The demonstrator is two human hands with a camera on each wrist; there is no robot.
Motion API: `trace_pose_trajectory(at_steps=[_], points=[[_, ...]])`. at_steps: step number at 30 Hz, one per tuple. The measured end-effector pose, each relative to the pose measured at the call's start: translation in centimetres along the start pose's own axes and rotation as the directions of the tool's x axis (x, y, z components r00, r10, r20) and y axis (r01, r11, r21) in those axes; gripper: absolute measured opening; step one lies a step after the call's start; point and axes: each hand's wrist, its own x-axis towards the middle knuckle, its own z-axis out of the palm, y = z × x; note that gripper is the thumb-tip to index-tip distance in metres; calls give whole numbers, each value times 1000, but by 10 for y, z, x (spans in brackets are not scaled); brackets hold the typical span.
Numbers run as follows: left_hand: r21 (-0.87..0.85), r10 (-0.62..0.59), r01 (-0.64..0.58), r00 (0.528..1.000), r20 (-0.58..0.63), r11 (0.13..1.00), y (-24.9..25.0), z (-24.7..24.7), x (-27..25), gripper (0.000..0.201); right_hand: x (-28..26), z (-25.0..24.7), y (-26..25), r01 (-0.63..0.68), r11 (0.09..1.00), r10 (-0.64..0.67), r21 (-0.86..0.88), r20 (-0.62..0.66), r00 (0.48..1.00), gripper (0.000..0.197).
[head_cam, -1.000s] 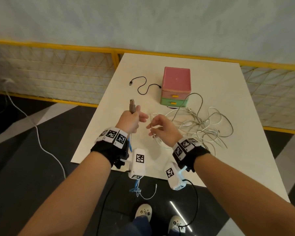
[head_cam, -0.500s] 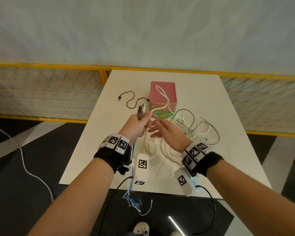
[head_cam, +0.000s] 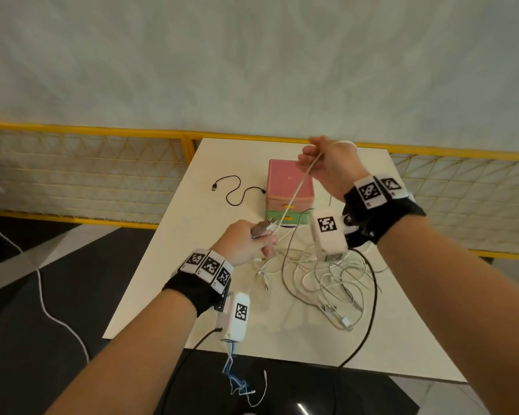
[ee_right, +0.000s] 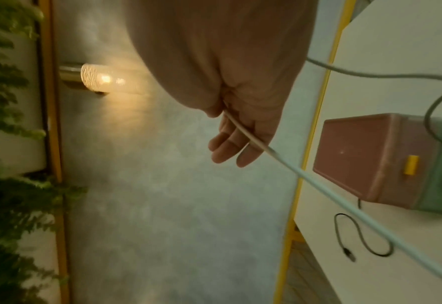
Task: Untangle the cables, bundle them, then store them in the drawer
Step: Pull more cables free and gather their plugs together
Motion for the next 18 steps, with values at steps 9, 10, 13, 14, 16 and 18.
trace_pose_trajectory(at_steps=[9, 10, 13, 14, 16, 18], points=[[-305, -58, -8, 977, -206, 952, 34, -19, 19, 44, -15, -12, -8, 169, 838, -9, -519, 297, 955, 51], [-397, -71, -17, 976, -205, 918, 43, -21, 23, 48, -21, -12, -3, 224, 778, 1, -587, 358, 934, 52], [-570, -101, 4, 985, -138, 822, 77, -25, 32, 48, -41, -10, 15, 425, 560, 78, -711, 556, 828, 50], [-599, -106, 30, 990, -92, 800, 89, -28, 33, 49, -46, -13, 22, 452, 522, 111, -723, 583, 805, 48], [-666, -104, 79, 995, 2, 742, 104, -30, 36, 50, -48, -24, 33, 446, 488, 170, -750, 584, 794, 46], [-703, -74, 110, 994, 81, 703, 104, -31, 39, 46, -45, -35, 38, 469, 434, 209, -769, 593, 778, 49]])
